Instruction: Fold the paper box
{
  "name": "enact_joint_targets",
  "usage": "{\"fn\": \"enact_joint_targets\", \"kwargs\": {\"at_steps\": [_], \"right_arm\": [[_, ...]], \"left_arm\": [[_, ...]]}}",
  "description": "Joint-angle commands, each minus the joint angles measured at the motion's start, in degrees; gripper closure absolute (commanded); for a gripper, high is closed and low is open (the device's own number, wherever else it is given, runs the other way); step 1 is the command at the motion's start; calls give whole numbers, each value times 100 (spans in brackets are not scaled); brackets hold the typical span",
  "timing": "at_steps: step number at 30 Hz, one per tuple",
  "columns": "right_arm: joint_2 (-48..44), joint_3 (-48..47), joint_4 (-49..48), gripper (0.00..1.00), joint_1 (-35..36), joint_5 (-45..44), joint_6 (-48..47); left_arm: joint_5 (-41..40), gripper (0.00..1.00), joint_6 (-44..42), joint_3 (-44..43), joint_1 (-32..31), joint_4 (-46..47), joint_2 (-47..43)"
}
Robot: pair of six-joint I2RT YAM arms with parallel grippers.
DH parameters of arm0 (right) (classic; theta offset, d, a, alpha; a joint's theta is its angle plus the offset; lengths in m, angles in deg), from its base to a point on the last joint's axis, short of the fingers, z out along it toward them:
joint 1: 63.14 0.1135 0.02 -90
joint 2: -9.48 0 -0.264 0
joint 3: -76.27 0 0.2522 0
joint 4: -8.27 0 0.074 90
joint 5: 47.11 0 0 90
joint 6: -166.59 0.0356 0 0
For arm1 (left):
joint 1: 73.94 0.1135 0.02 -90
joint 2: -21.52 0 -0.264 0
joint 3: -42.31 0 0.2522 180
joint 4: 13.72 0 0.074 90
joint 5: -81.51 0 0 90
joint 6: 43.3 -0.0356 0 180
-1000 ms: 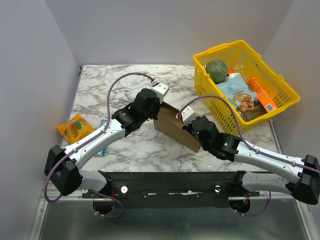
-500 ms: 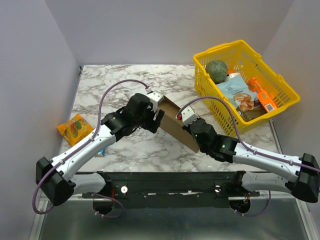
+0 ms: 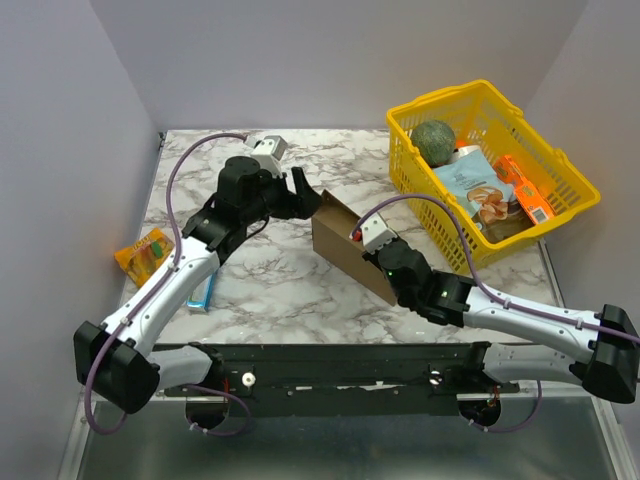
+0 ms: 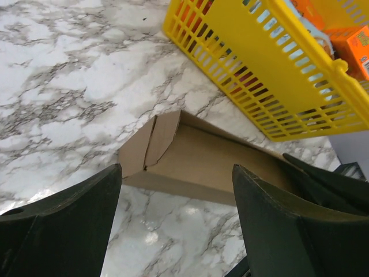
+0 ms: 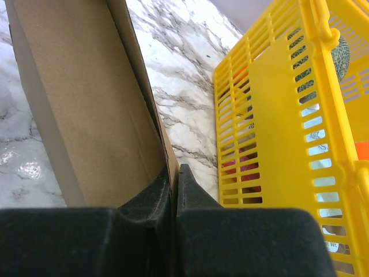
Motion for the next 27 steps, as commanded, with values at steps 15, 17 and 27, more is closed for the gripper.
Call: {"fn": "enact_joint_targets", "kwargs": {"at_steps": [15,17,27], "right_arm": [[250,391,467,89,128,193,500],[250,391,467,89,128,184,509],[259,400,441,84,119,131,535]], "left_arm": [[344,24,881,-586,37,1379,1305],[344,25,829,-586,37,1362,1393],[388,45,301,27,28,1159,1323]]}}
